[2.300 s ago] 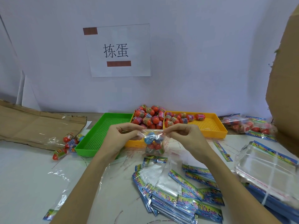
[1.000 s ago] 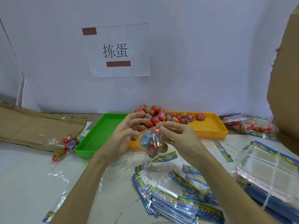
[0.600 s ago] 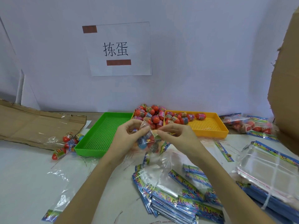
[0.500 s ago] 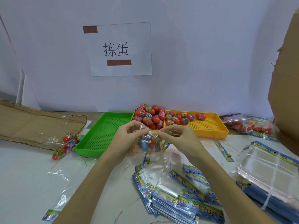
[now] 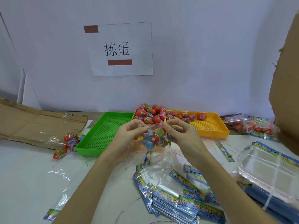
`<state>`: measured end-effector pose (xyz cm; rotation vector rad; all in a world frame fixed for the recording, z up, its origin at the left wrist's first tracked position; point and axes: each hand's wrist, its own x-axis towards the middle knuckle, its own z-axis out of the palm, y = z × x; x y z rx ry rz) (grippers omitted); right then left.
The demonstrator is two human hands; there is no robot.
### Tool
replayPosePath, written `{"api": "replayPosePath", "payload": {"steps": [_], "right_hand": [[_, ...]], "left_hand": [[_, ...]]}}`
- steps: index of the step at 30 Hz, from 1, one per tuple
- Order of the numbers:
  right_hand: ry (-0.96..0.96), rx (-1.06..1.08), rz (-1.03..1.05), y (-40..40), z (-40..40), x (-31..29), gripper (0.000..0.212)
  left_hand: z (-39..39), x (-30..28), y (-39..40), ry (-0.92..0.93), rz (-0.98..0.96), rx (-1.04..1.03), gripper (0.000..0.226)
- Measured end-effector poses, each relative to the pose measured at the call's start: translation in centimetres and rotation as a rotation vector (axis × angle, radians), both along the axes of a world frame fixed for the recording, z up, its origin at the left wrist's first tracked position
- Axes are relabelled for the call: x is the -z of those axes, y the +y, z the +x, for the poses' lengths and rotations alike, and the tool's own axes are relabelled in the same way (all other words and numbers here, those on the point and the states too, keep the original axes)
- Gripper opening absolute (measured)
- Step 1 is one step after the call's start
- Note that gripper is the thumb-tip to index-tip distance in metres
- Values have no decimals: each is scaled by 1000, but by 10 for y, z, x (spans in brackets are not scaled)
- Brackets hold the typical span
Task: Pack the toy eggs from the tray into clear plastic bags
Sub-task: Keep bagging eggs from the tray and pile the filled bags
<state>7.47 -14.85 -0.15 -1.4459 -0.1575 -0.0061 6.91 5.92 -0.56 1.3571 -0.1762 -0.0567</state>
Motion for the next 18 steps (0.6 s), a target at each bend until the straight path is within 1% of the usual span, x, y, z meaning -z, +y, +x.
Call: {"api": "replayPosePath", "payload": {"steps": [2, 3, 5, 7, 9, 11, 13, 14, 16, 18], "right_hand": [[-8, -2, -20, 0, 1, 1, 10], [-7, -6, -22, -1, 1, 1, 11], [0, -3, -15, -1, 3, 2, 14], [-42, 32, -69, 1, 3, 3, 18], [-149, 56, -223, 3, 2, 6, 30], [-222, 34, -411, 5, 1, 9, 39], [-256, 24, -566, 6, 2, 14, 34], [-267, 27, -593, 6, 2, 16, 33], [-279, 56, -552, 7, 2, 18, 34], [-282, 118, -446, 6, 3, 18, 36]], "left_hand": [[0, 1, -1, 8, 70, -11, 31], [-1, 1, -1, 12, 87, -19, 33], [-1, 1, -3, 25, 69, -32, 26], [-1, 0, -4, 44, 36, -62, 18], [0, 0, -4, 59, 10, -105, 17], [0, 0, -4, 61, -63, -138, 15], [0, 0, -4, 60, -145, -185, 15], [1, 0, -5, 50, -151, -216, 20], [2, 1, -6, 33, -117, -231, 37], [1, 1, -9, 55, -130, -148, 50]]}}
